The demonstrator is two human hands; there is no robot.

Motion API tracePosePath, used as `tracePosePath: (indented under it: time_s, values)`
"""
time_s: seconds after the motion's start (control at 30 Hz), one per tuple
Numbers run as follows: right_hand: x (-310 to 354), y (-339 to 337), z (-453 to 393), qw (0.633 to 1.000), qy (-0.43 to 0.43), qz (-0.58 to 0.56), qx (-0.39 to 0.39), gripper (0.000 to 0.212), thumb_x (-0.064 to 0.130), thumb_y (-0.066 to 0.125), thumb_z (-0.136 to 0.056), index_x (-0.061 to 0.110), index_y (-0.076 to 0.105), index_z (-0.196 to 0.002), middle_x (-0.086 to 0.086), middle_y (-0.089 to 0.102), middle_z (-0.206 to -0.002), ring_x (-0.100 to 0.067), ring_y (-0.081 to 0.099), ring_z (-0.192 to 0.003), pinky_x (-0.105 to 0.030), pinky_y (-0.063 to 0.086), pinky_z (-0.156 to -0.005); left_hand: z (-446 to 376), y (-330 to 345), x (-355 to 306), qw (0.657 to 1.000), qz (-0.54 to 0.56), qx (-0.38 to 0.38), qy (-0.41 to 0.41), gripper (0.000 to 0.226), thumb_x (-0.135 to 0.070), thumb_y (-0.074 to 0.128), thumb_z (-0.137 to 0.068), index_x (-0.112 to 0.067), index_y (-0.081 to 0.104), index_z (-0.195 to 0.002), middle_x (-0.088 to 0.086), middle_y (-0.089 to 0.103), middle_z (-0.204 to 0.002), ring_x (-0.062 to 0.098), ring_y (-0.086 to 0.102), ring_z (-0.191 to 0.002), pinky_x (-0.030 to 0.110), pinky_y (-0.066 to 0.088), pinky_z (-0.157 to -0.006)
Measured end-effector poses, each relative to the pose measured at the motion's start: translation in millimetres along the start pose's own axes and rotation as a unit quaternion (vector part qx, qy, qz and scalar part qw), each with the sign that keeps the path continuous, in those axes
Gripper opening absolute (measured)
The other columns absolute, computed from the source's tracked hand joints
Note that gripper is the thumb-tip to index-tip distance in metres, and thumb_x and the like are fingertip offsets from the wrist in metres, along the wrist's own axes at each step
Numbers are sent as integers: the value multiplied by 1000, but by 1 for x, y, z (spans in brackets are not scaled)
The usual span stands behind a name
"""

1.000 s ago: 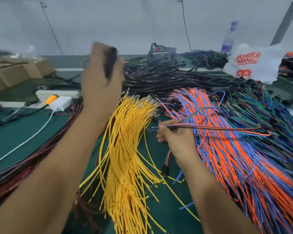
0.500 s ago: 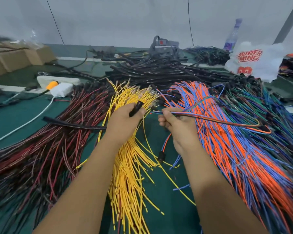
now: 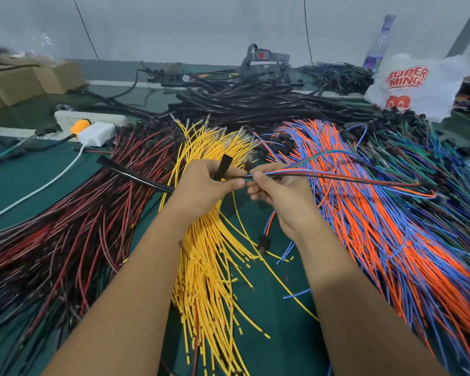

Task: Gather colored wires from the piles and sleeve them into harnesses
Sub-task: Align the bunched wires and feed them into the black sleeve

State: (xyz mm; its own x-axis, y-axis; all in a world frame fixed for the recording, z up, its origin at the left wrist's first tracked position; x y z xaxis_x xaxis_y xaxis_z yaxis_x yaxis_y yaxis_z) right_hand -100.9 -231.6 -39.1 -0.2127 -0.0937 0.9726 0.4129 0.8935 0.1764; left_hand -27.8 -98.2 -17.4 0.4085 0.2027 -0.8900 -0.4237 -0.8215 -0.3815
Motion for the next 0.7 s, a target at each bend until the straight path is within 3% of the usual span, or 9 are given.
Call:
tracePosePath:
  time_s: [0.23,0.37,0.5,0.6,0.7]
  values:
    - [-2,3,0,1000,-2,16,21,8,1,66,-88,8,68,-87,-8,69,-75,-12,66,-65,-19,53,-64,1,0,-1,1000,-21,-3,20,17,-15,74,-82,-32,73,-84,-17,69,-78,-7,61,-73,4,44,-68]
    - [-3,2,-1,1000,-9,20,-3,13,-1,65,-88,10,68,-81,-2,70,-67,-12,68,-64,-20,55,-64,1,2,-2,998,-34,-14,49,23,-14,74,-82,-37,70,-81,-20,68,-78,-7,61,-76,6,44,-70]
    - [-1,-2,-2,998,-23,-4,-52,18,-5,63,-89,10,66,-78,-2,69,-64,-13,68,-62,-20,55,-63,3,7,-2,987,-138,-20,76,10,-34,62,-89,-33,67,-98,-11,67,-88,10,61,-87,37,52,-77]
    - [0,-6,-3,996,-31,-36,-74,13,-5,62,-89,6,65,-82,-6,68,-67,-14,68,-64,-20,54,-64,5,12,-2,978,-181,10,101,24,-48,49,-89,-41,51,-113,-15,59,-92,0,54,-88,32,47,-71]
    - [1,-6,-2,994,-37,-70,-79,12,-4,60,-91,6,63,-84,-5,66,-66,-12,66,-64,-19,53,-64,2,14,-3,971,-199,12,130,20,-39,41,-99,-32,48,-117,-15,53,-89,4,50,-85,32,41,-68]
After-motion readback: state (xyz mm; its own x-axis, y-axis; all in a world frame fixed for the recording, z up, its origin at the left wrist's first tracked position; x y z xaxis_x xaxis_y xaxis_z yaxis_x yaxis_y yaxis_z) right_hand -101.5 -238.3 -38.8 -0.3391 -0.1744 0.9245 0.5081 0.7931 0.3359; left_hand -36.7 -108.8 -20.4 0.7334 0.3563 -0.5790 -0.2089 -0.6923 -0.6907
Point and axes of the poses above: each hand's wrist, its own z-axis away from the middle knuckle, its own y-axis out of the palm, x = y × z, the point moved 5 cm from there along -z, towards the middle knuckle
